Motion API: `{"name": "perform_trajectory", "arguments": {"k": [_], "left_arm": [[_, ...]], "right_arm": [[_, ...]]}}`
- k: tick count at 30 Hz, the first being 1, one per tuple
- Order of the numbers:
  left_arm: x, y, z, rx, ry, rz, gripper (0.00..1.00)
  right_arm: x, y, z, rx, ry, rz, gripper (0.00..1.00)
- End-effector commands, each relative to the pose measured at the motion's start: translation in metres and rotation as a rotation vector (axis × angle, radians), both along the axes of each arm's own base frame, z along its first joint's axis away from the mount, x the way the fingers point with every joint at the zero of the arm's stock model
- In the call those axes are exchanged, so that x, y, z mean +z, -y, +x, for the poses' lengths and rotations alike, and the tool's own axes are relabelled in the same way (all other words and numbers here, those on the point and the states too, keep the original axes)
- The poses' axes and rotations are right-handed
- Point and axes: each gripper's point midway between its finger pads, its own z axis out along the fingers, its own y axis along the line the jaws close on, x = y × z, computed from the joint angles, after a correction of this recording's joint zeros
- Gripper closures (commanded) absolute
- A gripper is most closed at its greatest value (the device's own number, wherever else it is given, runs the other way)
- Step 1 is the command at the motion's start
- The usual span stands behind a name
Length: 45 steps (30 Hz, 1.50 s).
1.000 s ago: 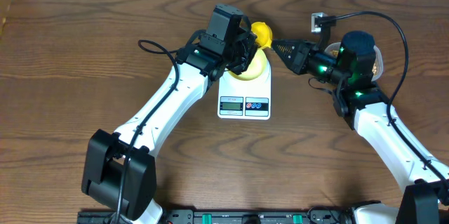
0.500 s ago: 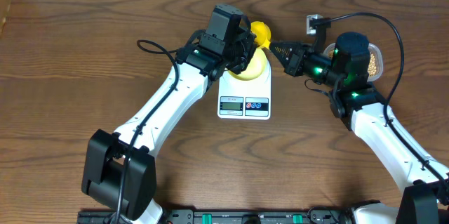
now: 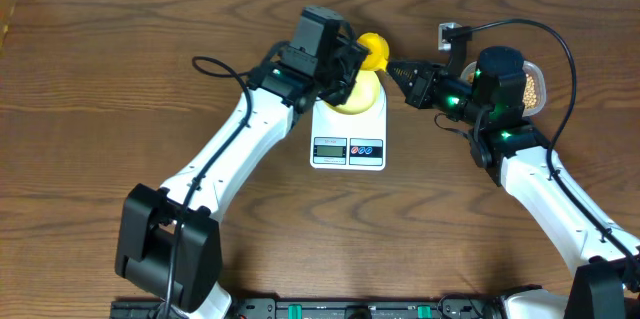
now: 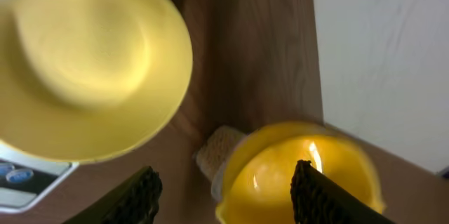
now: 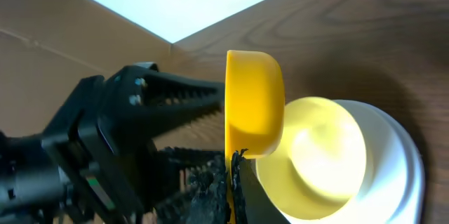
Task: Scoop item into bowl and weigh 50g on scale
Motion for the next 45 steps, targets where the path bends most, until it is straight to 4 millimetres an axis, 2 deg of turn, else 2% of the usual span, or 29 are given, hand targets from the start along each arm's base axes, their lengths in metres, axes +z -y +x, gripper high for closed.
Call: {"name": "perform_trajectory", "arguments": {"k": [1, 3, 10, 17, 21, 24, 26, 31, 34, 37, 39, 41, 45], "left_arm": [[0.005, -0.024, 0.015, 0.034, 0.012, -0.014, 0.38], [0.011, -0.03, 0.021, -0.007, 0.044, -0.031, 0.38], [0.062, -0.039, 0.036, -0.331, 0.367, -0.117, 0.37], [0.087, -0.082, 0.03, -0.51, 0.545, -0.174, 0.37], [0.107, -0.098, 0.029, -0.52, 0.674, -0.054, 0.36], [0.124, -0.107, 0.024, -0.499, 0.748, 0.1, 0.31], [0.128, -0.117, 0.019, -0.472, 0.747, 0.199, 0.28], [0.12, -0.129, -0.016, -0.509, 0.663, 0.311, 0.27], [0.103, -0.148, -0.038, -0.497, 0.543, 0.452, 0.27], [0.09, -0.154, -0.057, -0.508, 0.453, 0.579, 0.27], [0.084, -0.149, -0.066, -0.548, 0.428, 0.629, 0.27], [0.07, -0.131, -0.08, -0.62, 0.378, 0.688, 0.27], [0.05, -0.104, -0.099, -0.736, 0.328, 0.726, 0.27]], "right_arm": [[0.007, 0.001, 0.004, -0.014, 0.044, -0.031, 0.99], [0.006, 0.001, 0.005, -0.015, 0.048, -0.04, 0.99], [0.005, 0.007, 0.009, -0.037, 0.059, -0.055, 0.99], [0.01, 0.023, 0.011, -0.018, 0.06, -0.042, 0.99], [0.013, 0.038, 0.015, -0.018, 0.043, -0.078, 0.99], [0.02, 0.044, 0.016, -0.01, 0.042, -0.125, 0.99], [0.027, 0.046, 0.016, 0.004, 0.044, -0.158, 0.99], [0.04, 0.061, 0.016, 0.007, 0.043, -0.256, 0.99], [0.053, 0.077, 0.018, -0.01, 0.053, -0.299, 0.99], [0.06, 0.093, 0.018, -0.024, 0.053, -0.334, 0.99], [0.059, 0.105, 0.018, -0.045, 0.039, -0.349, 0.99], [0.056, 0.115, 0.018, -0.065, 0.018, -0.35, 0.99], [0.056, 0.114, 0.018, -0.063, 0.018, -0.35, 0.99]]}}
